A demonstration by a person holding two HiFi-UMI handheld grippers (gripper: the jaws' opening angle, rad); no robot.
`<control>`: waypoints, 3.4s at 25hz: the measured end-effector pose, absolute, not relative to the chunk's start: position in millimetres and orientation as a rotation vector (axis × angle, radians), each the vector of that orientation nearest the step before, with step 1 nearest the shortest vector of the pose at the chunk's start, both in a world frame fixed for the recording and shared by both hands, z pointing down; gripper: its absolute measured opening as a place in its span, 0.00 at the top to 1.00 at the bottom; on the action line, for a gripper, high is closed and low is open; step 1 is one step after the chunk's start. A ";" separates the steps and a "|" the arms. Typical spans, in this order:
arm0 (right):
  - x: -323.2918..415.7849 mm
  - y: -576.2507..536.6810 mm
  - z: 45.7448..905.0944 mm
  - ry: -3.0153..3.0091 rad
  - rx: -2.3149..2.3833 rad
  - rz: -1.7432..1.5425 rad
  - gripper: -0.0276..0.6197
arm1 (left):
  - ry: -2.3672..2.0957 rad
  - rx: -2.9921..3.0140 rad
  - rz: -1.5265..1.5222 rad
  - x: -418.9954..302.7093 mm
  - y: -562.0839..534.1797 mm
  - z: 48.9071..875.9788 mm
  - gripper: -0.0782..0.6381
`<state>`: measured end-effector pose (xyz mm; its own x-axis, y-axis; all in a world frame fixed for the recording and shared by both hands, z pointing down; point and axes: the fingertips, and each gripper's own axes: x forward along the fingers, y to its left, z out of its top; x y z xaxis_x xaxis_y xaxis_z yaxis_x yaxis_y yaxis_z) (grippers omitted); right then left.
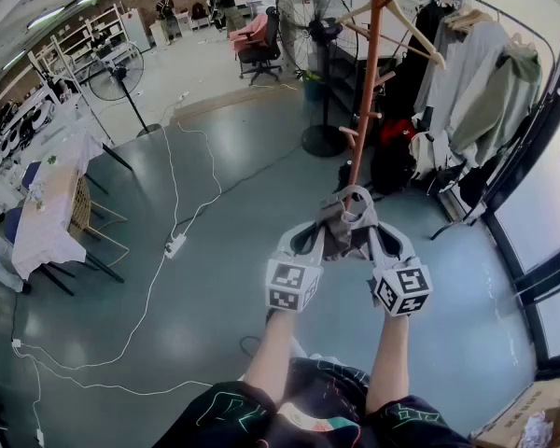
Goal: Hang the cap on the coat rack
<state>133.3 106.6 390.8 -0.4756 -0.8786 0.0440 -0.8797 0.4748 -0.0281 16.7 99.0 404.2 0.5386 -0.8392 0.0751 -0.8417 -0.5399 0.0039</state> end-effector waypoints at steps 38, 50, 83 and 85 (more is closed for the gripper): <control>139.2 -0.3 454.0 -2.601 1.541 0.323 0.92 | -1.390 2.596 0.178 25.8 -15.8 466.8 0.85; 122.1 -117.4 499.9 -2.495 1.599 0.499 0.92 | -1.265 2.540 0.246 12.2 -134.7 513.7 0.85; 160.7 -268.5 567.8 -2.254 1.707 0.719 0.92 | -1.019 2.491 0.392 63.3 -301.9 585.5 0.85; 164.5 -271.5 574.1 -2.252 1.706 0.747 0.92 | -1.019 2.483 0.412 66.2 -305.3 589.9 0.85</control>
<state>164.5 -271.5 574.1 -0.3026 -0.8332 0.4628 -0.9446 0.1976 -0.2621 66.2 -305.3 589.9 0.6869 -0.5931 0.4200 -0.7184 -0.6415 0.2691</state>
